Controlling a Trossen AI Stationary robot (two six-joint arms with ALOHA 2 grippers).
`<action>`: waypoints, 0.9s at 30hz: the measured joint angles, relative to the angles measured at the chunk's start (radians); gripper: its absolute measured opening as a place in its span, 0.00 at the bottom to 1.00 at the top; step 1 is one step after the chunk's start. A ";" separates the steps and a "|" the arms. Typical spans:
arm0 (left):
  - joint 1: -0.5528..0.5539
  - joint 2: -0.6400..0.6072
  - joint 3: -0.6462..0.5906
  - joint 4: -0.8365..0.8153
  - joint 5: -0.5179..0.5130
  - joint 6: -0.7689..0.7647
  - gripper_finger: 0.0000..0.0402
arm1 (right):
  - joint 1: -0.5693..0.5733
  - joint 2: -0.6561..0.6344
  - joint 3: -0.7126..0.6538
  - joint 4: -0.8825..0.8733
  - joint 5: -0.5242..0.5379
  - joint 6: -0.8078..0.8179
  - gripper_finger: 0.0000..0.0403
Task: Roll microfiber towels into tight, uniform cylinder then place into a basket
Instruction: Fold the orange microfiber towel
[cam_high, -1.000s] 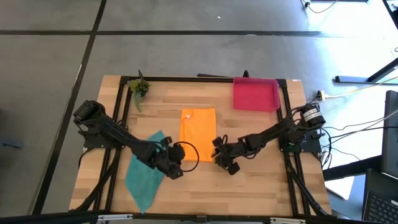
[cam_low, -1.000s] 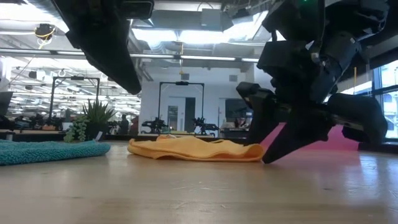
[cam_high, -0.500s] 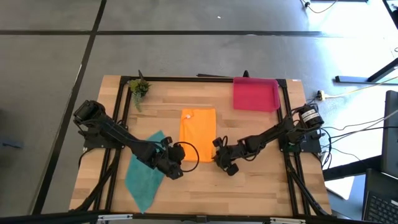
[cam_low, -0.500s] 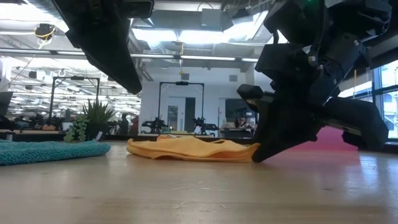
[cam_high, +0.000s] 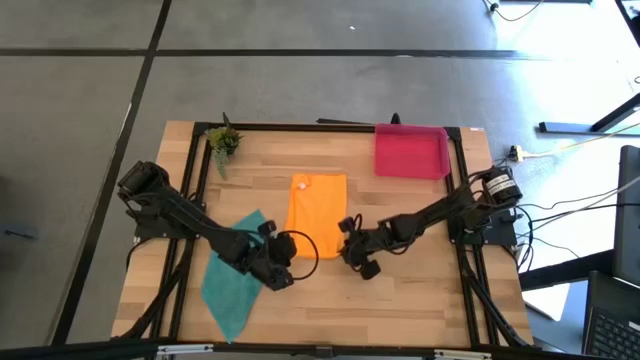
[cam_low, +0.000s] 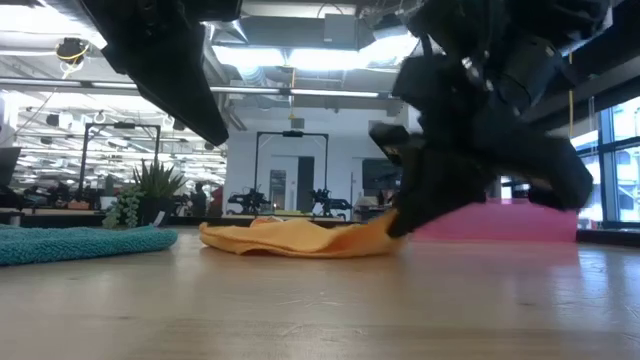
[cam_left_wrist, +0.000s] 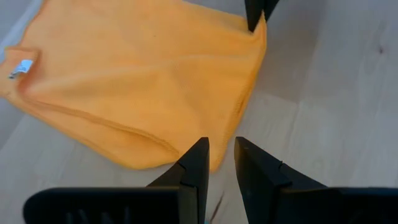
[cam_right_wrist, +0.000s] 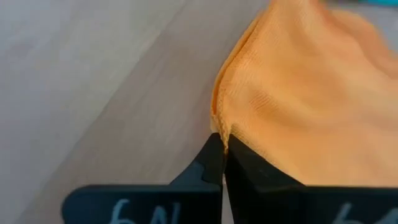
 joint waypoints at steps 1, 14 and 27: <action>-0.005 0.000 0.000 0.001 0.000 -0.001 0.17 | -0.003 -0.007 0.011 -0.016 -0.001 0.001 0.01; -0.013 0.000 -0.001 0.020 0.000 -0.001 0.17 | -0.147 -0.078 0.070 -0.056 -0.014 0.103 0.01; -0.013 0.001 -0.001 0.029 0.000 -0.002 0.17 | -0.340 -0.070 0.068 -0.042 0.018 0.262 0.01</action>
